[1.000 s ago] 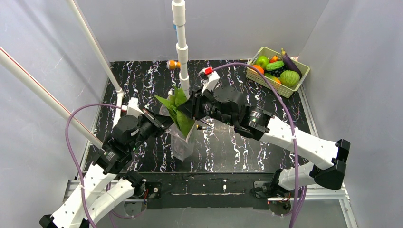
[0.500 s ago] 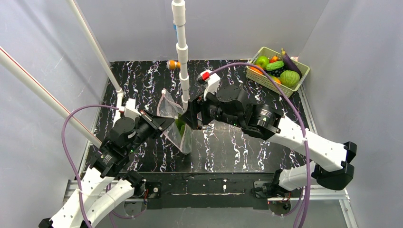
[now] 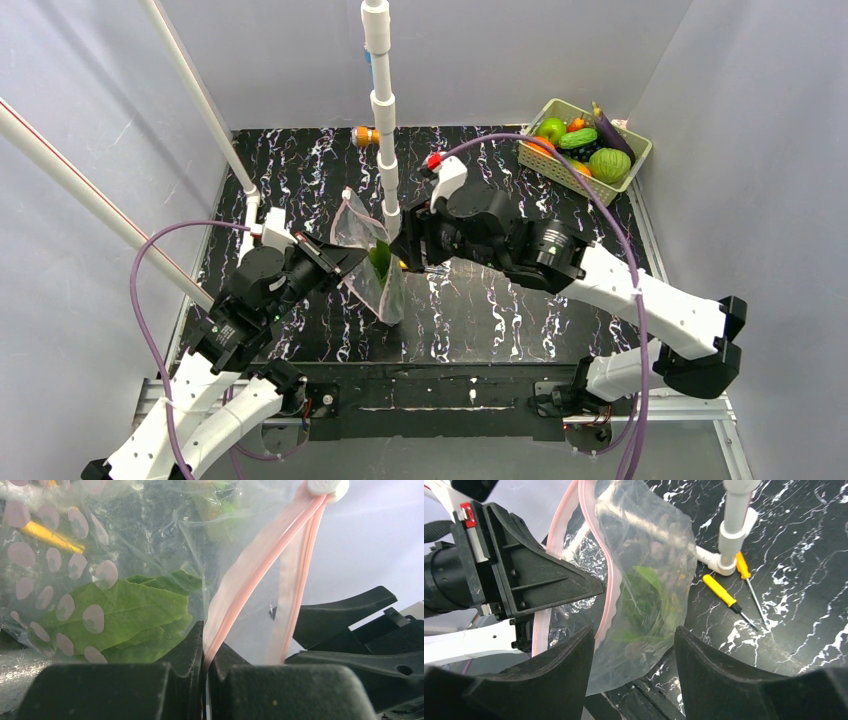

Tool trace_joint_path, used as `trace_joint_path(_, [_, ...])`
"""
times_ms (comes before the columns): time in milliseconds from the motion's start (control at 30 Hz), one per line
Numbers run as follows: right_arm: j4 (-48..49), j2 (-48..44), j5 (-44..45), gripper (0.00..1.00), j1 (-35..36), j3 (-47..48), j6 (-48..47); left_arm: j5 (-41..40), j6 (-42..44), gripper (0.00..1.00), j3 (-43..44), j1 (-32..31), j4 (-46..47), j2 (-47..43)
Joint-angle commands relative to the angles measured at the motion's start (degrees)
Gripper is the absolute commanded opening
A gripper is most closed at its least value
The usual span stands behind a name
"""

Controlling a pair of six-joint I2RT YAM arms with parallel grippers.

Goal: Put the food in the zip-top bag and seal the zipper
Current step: Place the fake vegetable in the zipper food storage bag, then adjust the zipper food storage bag at the center of the board.

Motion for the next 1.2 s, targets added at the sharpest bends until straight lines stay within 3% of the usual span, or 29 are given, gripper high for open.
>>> trace_joint_path(0, [1.7, 1.0, 1.5, 0.66, 3.0, 2.7, 0.9, -1.1, 0.8, 0.0, 3.2, 0.1, -1.1, -0.4])
trace_joint_path(267, [1.9, 1.1, 7.0, 0.71, 7.7, 1.1, -0.3, -1.7, 1.2, 0.0, 3.5, 0.1, -1.9, -0.5])
trace_joint_path(500, [5.8, 1.0, 9.6, 0.82, 8.9, 1.7, -5.3, -2.0, 1.3, 0.0, 4.5, 0.2, -2.7, 0.1])
trace_joint_path(600, [7.8, 3.4, 13.1, 0.69, 8.9, 0.7, -6.2, -2.5, 1.8, 0.0, 4.6, 0.2, -2.9, -0.1])
trace_joint_path(700, [7.1, 5.1, 16.9, 0.48, 8.9, 1.5, -6.0, -3.2, 2.9, 0.0, 5.4, 0.1, -4.0, 0.1])
trace_joint_path(833, [8.2, 5.2, 15.4, 0.27, 8.9, 0.8, -6.9, -3.3, 3.1, 0.0, 6.9, 0.1, -5.9, -0.4])
trace_joint_path(933, [3.3, 6.6, 14.9, 0.03, 9.0, 4.1, -7.2, -2.1, 1.3, 0.0, 6.4, 0.1, -5.4, -1.8])
trace_joint_path(1167, [-6.1, 6.5, 16.1, 0.01, 11.3, 12.5, -8.7, 2.5, -3.1, 0.0, 6.2, 0.1, -4.1, -2.0])
